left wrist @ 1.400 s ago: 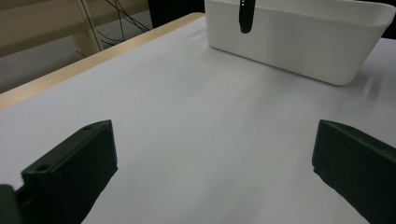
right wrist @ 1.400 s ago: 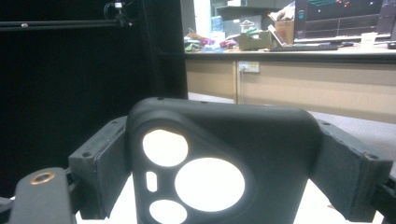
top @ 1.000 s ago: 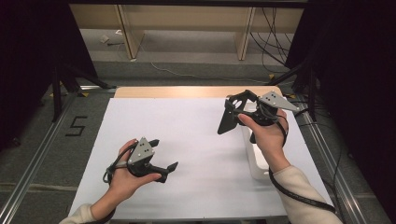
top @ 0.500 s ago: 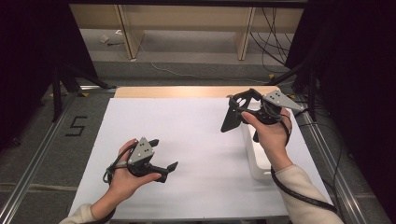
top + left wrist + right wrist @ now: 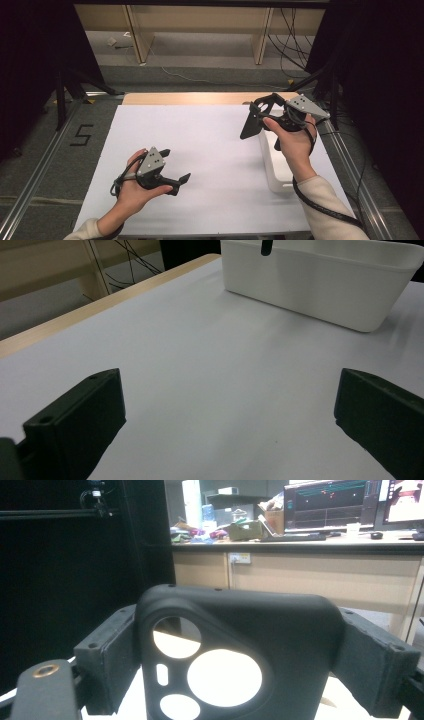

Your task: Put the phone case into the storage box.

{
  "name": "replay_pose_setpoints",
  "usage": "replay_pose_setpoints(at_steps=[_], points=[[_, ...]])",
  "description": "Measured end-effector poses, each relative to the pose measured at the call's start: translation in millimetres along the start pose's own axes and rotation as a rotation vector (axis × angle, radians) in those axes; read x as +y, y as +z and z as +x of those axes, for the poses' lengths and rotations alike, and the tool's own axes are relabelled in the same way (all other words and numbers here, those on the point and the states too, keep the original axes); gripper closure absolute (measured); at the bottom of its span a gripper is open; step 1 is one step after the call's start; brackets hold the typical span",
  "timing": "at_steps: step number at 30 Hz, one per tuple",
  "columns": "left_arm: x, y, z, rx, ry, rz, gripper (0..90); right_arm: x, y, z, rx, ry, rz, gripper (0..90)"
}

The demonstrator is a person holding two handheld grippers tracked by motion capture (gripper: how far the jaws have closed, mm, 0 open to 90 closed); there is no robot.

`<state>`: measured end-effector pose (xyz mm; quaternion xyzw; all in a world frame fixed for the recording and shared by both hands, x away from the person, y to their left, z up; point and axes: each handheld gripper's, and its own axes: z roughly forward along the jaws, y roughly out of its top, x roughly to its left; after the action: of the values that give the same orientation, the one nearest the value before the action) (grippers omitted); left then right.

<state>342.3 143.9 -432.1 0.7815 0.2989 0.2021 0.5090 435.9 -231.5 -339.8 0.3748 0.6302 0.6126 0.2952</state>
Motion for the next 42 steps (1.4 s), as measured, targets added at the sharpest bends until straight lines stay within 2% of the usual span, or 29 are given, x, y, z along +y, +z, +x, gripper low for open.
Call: replay_pose_setpoints(at_steps=[42], points=[[-0.2,0.2,0.2,0.001,-0.008,-0.004,0.0,6.8,-9.1,-19.6,-0.068,0.004,-0.024,15.1]])
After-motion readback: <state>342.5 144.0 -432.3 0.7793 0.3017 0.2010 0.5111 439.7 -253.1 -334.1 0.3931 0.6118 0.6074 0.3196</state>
